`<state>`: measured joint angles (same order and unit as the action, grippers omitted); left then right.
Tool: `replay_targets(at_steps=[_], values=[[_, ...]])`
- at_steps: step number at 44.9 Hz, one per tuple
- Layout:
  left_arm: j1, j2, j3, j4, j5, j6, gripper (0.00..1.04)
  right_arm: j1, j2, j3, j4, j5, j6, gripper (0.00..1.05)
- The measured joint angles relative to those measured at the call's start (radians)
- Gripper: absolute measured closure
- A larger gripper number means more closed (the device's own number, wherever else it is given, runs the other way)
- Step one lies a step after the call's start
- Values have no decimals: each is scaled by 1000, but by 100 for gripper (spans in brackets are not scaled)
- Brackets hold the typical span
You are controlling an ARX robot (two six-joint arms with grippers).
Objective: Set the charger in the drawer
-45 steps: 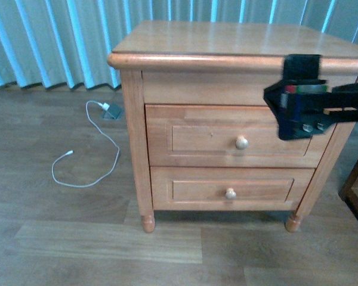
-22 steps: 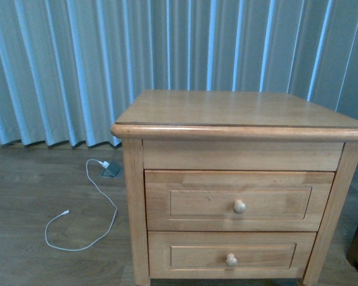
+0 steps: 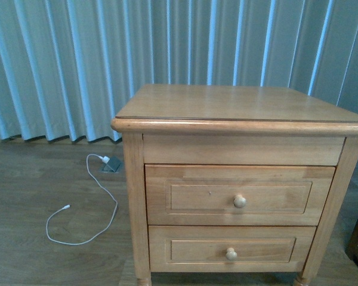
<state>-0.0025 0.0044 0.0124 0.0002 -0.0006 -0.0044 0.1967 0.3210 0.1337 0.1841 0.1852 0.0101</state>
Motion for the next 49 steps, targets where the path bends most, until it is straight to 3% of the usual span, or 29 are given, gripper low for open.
replay_targets(at_steps=[7,9,12,14,19,24,49], values=[[0,0,0,0,0,0,6,-52,-48,-32,-12,-47,-5,104],[0,0,0,0,0,0,6,-66,-59,-39,-16,-64,-6,103],[0,0,0,0,0,0,6,-160,-85,-53,-32,-174,-7,103],[0,0,0,0,0,0,6,-187,-98,-58,-35,-175,-7,103],[0,0,0,0,0,0,6,-193,-126,-74,-46,-183,-7,103],[0,0,0,0,0,0,6,-195,-260,-89,-185,-187,-7,103],[0,0,0,0,-1,0,6,-195,-315,-128,-185,-187,-7,103]])
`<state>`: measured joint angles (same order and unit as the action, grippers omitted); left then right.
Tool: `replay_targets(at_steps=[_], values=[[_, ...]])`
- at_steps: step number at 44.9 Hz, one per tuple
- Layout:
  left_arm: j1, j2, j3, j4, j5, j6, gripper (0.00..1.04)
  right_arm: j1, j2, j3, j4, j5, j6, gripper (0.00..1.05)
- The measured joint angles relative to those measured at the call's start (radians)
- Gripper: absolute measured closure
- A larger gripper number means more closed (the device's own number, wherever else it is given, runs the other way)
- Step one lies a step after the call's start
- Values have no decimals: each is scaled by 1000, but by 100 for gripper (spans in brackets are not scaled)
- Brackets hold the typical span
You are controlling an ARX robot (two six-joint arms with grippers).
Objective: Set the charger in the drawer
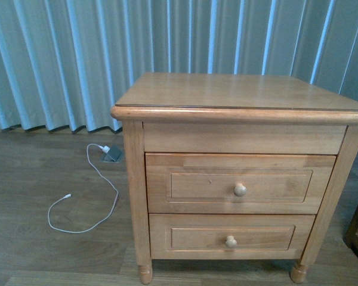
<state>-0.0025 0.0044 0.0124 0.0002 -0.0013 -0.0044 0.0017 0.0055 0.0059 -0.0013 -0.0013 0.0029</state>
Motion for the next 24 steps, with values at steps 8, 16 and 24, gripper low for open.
replay_targets(at_steps=[8,16,24], values=[[0,0,0,0,0,0,6,0,0,0,0,0,-2,68],[0,0,0,0,0,0,6,0,0,0,0,0,-2,27],[0,0,0,0,0,0,6,0,0,0,0,0,-1,9]])
